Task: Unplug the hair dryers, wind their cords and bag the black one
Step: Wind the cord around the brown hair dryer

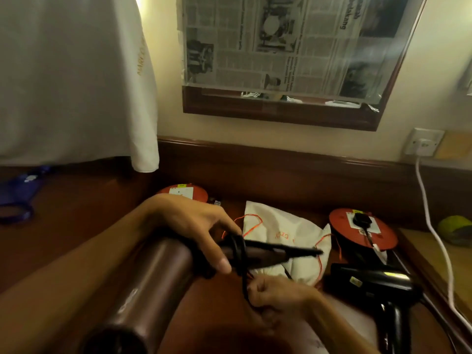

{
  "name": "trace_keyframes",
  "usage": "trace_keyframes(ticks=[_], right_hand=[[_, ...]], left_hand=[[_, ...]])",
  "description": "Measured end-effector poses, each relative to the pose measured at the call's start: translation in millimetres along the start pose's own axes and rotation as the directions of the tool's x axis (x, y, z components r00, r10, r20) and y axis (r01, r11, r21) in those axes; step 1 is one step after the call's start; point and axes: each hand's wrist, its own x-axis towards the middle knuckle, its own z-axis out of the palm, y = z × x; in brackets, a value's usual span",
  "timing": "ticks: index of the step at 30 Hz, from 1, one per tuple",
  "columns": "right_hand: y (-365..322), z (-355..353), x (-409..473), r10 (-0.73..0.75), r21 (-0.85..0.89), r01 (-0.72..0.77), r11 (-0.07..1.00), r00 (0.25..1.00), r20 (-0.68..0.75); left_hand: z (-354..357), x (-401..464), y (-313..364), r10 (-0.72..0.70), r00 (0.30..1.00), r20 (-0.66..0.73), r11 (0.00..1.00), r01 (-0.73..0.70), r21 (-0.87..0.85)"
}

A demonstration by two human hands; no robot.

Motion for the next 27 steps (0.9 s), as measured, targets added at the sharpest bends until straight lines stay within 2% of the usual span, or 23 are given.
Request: trace_keyframes(ticks=[3, 6, 8, 10, 11, 13, 15, 17, 19, 22, 24, 25, 27], right_hand=[[-42, -33, 8, 0.065, -0.207, -0.058, 0.977, 0.998, 0.027], [-100, -64, 3, 0.037, -0.335, -0.041, 0.941, 0.999, -0.021], [-135, -64, -8, 0.016, -0.452, -0.037, 0.891, 0.999, -0.050], [-151, -58, -21, -0.041, -0.580, -0.008, 0.815, 0.997, -0.072], [-152, -52, -28, -0.060, -0.587, 0.003, 0.810, 0.995, -0.079], [-140, -40, -36, -0.128, -0.492, 0.049, 0.869, 0.984, -0.128], [-115, -17, -36, -0.231, -0.291, 0.164, 0.943, 0.949, -0.216], [-83, 5, -26, -0.234, -0.011, 0.238, 0.971, 0.942, -0.241], [-48, 11, -11, -0.215, 0.134, 0.244, 0.961, 0.956, -0.201], [-20, -10, 9, -0.184, 0.152, 0.207, 0.966, 0.971, -0.152], [-23, -32, 18, -0.105, 0.114, 0.120, 0.986, 0.986, -0.134], [-29, -42, 21, -0.066, 0.028, 0.070, 0.997, 0.991, -0.115], [-49, -58, 29, -0.020, -0.264, 0.001, 0.965, 0.997, -0.070]], left_hand=[[22, 15, 16, -0.098, 0.994, 0.058, 0.976, 0.084, 0.201], [32, 32, 10, -0.202, 0.979, -0.021, 0.879, 0.191, 0.437], [22, 35, -3, -0.192, 0.975, -0.112, 0.882, 0.222, 0.415], [6, 28, -15, -0.155, 0.969, -0.192, 0.934, 0.207, 0.291], [-1, 22, -19, -0.120, 0.968, -0.218, 0.956, 0.172, 0.237], [-12, 11, -27, -0.040, 0.965, -0.260, 0.977, 0.092, 0.192], [-18, 1, -31, 0.021, 0.948, -0.316, 0.987, 0.032, 0.159], [-24, -6, -32, 0.087, 0.919, -0.384, 0.993, -0.051, 0.104], [-25, -13, -29, 0.128, 0.904, -0.409, 0.992, -0.120, 0.045], [-19, -17, -19, 0.093, 0.962, -0.256, 0.993, -0.107, -0.041], [-12, -13, -10, 0.052, 0.991, -0.119, 0.998, -0.049, 0.029], [-8, -9, -5, 0.020, 0.997, -0.072, 0.997, -0.014, 0.078], [0, -2, -1, -0.062, 0.998, -0.015, 0.984, 0.063, 0.164]])
